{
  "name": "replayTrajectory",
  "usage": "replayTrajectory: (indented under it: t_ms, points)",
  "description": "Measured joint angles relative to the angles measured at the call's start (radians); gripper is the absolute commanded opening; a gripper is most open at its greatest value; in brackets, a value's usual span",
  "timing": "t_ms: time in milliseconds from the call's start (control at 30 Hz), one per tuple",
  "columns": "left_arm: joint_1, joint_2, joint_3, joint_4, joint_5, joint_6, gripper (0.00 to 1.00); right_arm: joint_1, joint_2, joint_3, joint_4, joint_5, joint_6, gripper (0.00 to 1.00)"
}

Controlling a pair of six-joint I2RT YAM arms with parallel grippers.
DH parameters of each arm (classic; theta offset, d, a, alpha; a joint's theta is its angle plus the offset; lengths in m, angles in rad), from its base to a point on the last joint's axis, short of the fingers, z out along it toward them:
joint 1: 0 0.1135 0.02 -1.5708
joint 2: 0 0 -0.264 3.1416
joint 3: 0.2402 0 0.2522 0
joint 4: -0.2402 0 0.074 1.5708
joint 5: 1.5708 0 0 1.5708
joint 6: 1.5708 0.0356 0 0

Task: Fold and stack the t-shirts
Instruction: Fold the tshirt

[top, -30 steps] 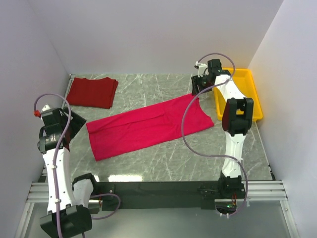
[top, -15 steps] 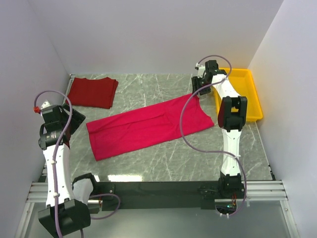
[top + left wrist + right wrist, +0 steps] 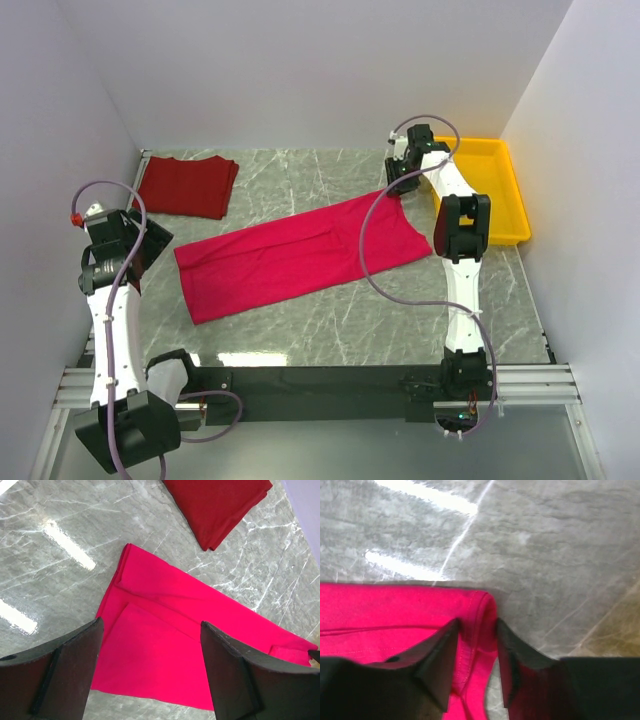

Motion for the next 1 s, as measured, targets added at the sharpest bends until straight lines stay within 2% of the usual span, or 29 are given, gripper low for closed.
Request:
replayTrajectory:
  t_ms: [133,233,267,300,567,967,1000]
  points:
    - [0.000,0.003,0.000,0.001,0.000,0.000,0.83,0.011,0.006,0.010,-0.013,-0.002,-0.003,0.24]
    - [0.000,0.009,0.000,0.001,0.000,0.000,0.83,0.016,0.014,0.026,-0.018,-0.009,-0.006,0.17]
    - [0.000,0.012,0.000,0.001,0.000,0.000,0.83,0.018,0.014,0.027,-0.018,-0.010,-0.009,0.11]
    - [0.000,0.014,0.000,0.002,0.000,0.000,0.83,0.020,0.014,0.027,-0.017,-0.011,-0.015,0.00]
    - [0.000,0.049,0.000,0.002,-0.002,0.000,0.82,0.061,0.023,0.087,0.030,0.053,-0.052,0.00]
    - [0.000,0.102,0.000,0.016,-0.004,-0.011,0.82,0.178,0.108,0.211,0.328,0.312,-0.126,0.01]
    - [0.000,0.108,0.000,0.020,-0.004,-0.014,0.82,0.187,0.113,0.212,0.355,0.333,-0.135,0.18]
